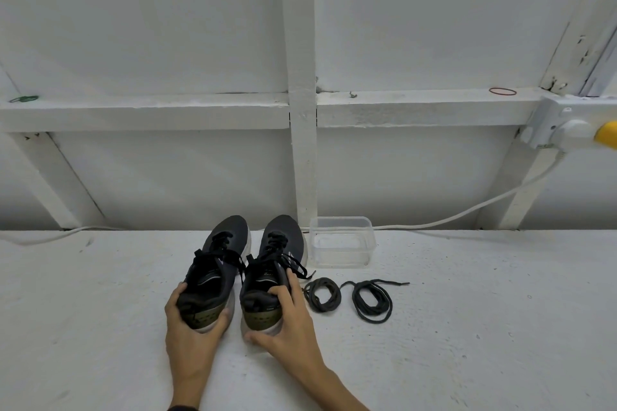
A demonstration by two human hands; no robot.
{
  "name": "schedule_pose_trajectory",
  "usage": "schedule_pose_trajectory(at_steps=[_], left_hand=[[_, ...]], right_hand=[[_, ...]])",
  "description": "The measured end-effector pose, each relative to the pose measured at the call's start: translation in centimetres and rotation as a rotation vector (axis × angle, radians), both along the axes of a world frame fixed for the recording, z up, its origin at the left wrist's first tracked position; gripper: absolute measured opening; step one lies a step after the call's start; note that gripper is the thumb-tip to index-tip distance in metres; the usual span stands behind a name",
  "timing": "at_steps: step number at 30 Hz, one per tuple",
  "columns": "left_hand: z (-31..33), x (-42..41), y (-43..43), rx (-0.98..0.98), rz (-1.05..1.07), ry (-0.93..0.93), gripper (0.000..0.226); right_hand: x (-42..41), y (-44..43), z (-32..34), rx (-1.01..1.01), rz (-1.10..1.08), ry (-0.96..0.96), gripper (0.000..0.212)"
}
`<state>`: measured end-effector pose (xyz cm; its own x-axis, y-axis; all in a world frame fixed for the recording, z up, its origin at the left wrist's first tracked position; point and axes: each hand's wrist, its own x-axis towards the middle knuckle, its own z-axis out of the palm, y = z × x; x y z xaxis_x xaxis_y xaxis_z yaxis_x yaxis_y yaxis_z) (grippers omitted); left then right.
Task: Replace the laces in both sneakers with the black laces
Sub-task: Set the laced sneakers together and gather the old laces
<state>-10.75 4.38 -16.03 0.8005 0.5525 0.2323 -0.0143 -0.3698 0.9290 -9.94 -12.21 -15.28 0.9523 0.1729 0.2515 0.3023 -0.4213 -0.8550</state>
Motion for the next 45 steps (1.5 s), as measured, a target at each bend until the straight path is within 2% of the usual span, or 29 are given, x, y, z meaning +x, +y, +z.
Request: schedule_pose_trajectory(at_steps=[13, 19, 21, 23, 25, 27, 29, 32, 34, 38, 42, 45], left_hand=[[0.1, 0.4, 0.6, 0.028, -0.003, -0.002, 0.089], [-0.3, 0.5, 1.1, 0.016, -0.027, 0.022, 0.092], [-0.3, -0.1, 0.6, 0.053, 0.029, -0.042, 0.087], [0.5, -1.4, -0.8, 0.119, 0.076, -0.216, 0.071], [1.2, -2.7, -2.7, 0.171, 0.007, -0.341, 0.068], [1.4, -3.2, -4.2, 0.235, -0.105, -0.367, 0.067], [1.5, -2.9, -5.2, 0.275, -0.138, -0.338, 0.072], [1.4, -2.4, -6.3, 0.319, -0.106, -0.329, 0.076], [1.3, -2.2, -7.1, 0.288, -0.142, -0.337, 0.069], [1.1, -2.3, -8.0, 0.254, -0.181, -0.333, 0.068], [1.8, -2.9, -9.4, 0.379, -0.219, -0.475, 0.049], [2.7, -3.3, -11.5, 0.451, -0.437, -0.521, 0.044]], right_hand=[[0.5, 0.2, -0.1, 0.014, 0.029, 0.001, 0.056], [0.6, -2.6, 1.6, -0.004, 0.113, 0.083, 0.075], [1.2, -4.3, 2.3, 0.057, 0.034, 0.032, 0.066], [2.6, -6.4, 2.6, 0.075, -0.135, -0.076, 0.050], [4.4, -8.8, 2.5, -0.006, -0.328, -0.161, 0.043], [6.5, -11.2, 2.0, -0.133, -0.444, -0.146, 0.043], [8.1, -13.1, 1.3, -0.222, -0.446, -0.021, 0.043], [9.3, -14.3, 1.1, -0.188, -0.384, 0.157, 0.032], [9.6, -14.3, 0.9, -0.185, -0.382, 0.168, 0.024], [10.1, -13.7, 0.8, -0.138, -0.417, 0.141, 0.017], [10.6, -13.7, 0.7, -0.170, -0.390, 0.162, 0.025], [9.9, -14.5, 0.8, -0.114, -0.331, 0.154, 0.047]])
